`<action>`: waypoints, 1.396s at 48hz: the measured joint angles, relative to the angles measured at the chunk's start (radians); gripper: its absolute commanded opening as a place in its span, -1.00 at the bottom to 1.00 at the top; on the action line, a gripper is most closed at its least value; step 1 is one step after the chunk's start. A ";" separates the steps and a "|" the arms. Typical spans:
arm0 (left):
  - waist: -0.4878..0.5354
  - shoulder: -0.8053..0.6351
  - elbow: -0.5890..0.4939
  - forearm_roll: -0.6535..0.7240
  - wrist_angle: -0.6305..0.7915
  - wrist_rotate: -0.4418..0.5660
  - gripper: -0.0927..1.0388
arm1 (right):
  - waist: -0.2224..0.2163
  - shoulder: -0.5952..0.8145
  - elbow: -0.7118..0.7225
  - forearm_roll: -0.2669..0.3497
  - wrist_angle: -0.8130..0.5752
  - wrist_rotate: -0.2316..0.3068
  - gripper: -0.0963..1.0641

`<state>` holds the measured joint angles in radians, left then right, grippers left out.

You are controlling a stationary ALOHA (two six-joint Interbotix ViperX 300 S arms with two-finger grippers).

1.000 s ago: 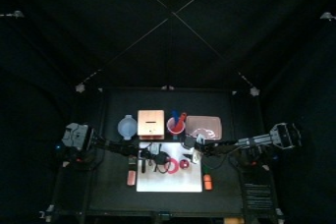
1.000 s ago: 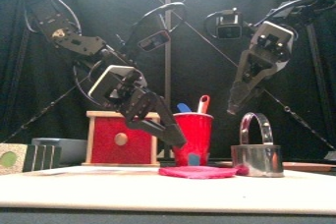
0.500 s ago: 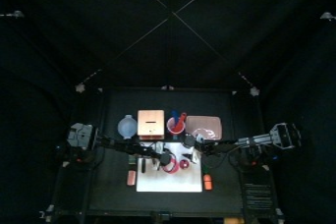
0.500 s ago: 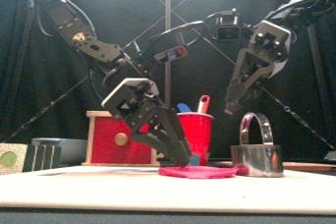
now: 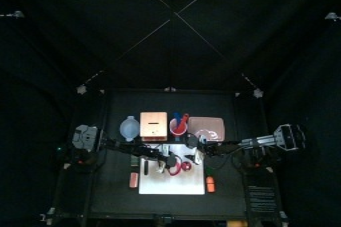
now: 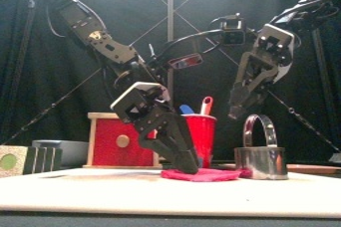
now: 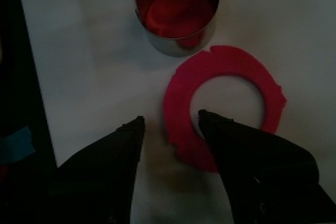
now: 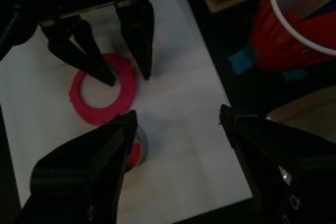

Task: Get the cutter from the drawer then cut the dough then place the extra dough in the bowl
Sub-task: Place the extra dough in the bowl

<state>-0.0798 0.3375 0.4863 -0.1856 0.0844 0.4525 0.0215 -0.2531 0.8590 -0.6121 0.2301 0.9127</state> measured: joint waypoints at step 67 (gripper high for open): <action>-0.002 -0.204 0.160 -0.137 -0.037 -0.006 0.10 | -0.011 0.000 0.015 0.041 0.000 0.000 0.85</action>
<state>-0.0813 0.1335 0.6458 -0.3221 0.0476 0.4464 0.0107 -0.2531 0.8744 -0.5706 0.2301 0.9127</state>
